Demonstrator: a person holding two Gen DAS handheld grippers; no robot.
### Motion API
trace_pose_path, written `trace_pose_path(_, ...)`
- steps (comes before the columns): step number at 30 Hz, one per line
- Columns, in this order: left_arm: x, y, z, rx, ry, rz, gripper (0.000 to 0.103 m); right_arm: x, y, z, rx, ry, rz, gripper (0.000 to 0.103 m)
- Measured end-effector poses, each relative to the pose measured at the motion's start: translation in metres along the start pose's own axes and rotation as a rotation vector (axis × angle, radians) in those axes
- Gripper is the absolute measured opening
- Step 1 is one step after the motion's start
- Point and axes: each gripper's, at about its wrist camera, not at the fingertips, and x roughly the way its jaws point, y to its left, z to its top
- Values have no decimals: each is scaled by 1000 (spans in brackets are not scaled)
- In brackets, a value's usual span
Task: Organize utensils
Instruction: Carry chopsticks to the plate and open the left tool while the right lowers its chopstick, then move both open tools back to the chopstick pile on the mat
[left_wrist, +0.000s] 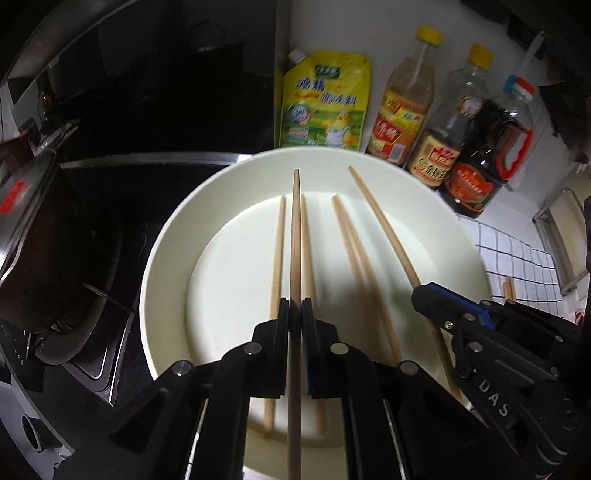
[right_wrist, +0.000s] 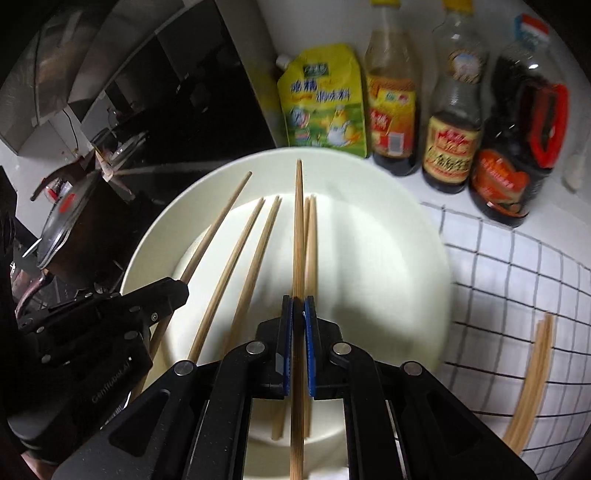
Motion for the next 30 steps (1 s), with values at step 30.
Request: trace_pose_path(30,-9,20,-3,-24,-9,-4,47,-13,-5,-13,59,-13,-40,10)
